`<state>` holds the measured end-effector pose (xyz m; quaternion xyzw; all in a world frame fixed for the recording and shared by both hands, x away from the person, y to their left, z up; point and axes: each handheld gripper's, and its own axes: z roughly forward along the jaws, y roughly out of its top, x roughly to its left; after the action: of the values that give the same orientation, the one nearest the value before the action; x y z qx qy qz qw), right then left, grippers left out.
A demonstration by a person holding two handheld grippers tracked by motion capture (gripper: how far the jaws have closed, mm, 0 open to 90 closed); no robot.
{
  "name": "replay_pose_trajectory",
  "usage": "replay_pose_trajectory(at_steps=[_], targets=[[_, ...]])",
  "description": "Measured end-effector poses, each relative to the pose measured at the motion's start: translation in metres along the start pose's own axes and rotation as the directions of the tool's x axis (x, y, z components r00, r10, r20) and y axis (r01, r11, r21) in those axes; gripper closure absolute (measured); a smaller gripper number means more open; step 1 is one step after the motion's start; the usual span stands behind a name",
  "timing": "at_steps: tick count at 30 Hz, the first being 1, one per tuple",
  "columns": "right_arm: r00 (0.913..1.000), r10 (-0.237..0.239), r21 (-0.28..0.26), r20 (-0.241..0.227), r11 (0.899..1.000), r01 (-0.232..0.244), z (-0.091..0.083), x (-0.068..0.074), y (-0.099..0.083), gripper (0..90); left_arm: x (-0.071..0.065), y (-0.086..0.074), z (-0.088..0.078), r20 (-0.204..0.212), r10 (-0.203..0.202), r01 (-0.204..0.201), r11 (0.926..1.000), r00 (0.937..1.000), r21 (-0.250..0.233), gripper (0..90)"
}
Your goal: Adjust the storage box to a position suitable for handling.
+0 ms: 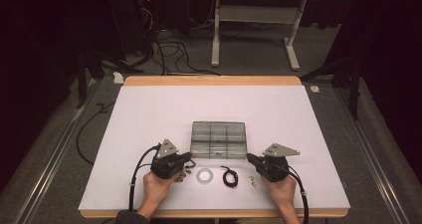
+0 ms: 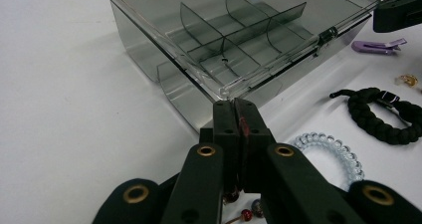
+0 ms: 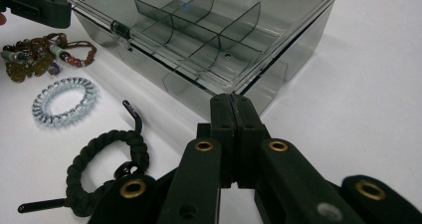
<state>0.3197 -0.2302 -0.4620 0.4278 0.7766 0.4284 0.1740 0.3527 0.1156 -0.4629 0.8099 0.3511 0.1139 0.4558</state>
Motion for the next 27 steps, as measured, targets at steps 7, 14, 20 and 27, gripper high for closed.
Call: replay_pose_trajectory(at_steps=[7,14,20,27], targets=[[1.0,-0.001,-0.009,-0.002,1.0,0.001,-0.001,0.0,0.001,90.0,0.0,0.001,-0.001,-0.009,0.003,-0.003,1.0,1.0,-0.009,87.2],[1.0,0.003,-0.022,-0.001,1.0,-0.003,-0.003,0.0,0.004,90.0,0.0,0.003,-0.002,-0.023,0.012,-0.013,0.9998,0.9996,-0.014,83.5],[1.0,0.002,-0.035,-0.003,0.999,-0.002,-0.006,0.0,0.008,90.0,0.0,0.006,-0.002,-0.047,0.019,-0.02,0.9996,0.9987,-0.02,74.2],[1.0,0.001,-0.041,-0.006,0.999,-0.001,-0.007,-0.001,0.012,90.0,0.001,0.013,-0.001,-0.081,0.02,-0.022,0.9995,0.9965,-0.023,59.2]])
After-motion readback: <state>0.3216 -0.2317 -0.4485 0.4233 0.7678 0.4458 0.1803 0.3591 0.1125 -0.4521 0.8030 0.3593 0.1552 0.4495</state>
